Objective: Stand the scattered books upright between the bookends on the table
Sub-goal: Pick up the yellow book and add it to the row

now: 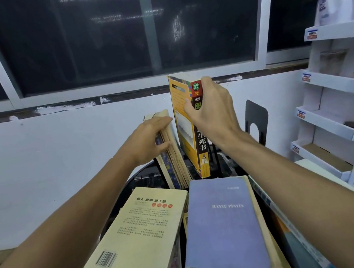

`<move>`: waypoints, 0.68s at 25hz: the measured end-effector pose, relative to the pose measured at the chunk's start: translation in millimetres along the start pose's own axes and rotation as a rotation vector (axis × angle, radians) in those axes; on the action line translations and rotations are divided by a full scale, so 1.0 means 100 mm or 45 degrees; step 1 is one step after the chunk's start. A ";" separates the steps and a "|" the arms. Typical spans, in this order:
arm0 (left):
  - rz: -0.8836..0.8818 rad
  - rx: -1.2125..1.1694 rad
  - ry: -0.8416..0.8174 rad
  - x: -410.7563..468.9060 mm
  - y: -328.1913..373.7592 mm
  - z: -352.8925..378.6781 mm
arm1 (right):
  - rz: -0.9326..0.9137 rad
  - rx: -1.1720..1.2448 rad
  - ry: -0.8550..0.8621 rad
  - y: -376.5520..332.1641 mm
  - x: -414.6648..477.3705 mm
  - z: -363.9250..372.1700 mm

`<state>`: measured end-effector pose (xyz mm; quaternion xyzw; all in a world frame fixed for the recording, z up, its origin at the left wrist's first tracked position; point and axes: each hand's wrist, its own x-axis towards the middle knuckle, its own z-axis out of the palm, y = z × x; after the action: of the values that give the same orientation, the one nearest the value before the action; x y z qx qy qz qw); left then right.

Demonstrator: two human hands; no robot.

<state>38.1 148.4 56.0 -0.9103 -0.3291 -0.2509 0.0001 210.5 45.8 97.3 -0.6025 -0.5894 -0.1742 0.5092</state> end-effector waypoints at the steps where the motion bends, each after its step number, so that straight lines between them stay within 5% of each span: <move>1: 0.004 -0.005 0.003 0.00 -0.01 0.01 | 0.001 0.025 0.015 0.03 -0.02 0.09; 17: -0.070 -0.196 0.160 -0.11 -0.01 0.01 | 0.076 0.058 0.008 0.36 -0.29 0.94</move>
<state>31.1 142.9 50.1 -0.8807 -0.3332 -0.3319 -0.0563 198.9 114.6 19.4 -0.6075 -0.5733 -0.1473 0.5297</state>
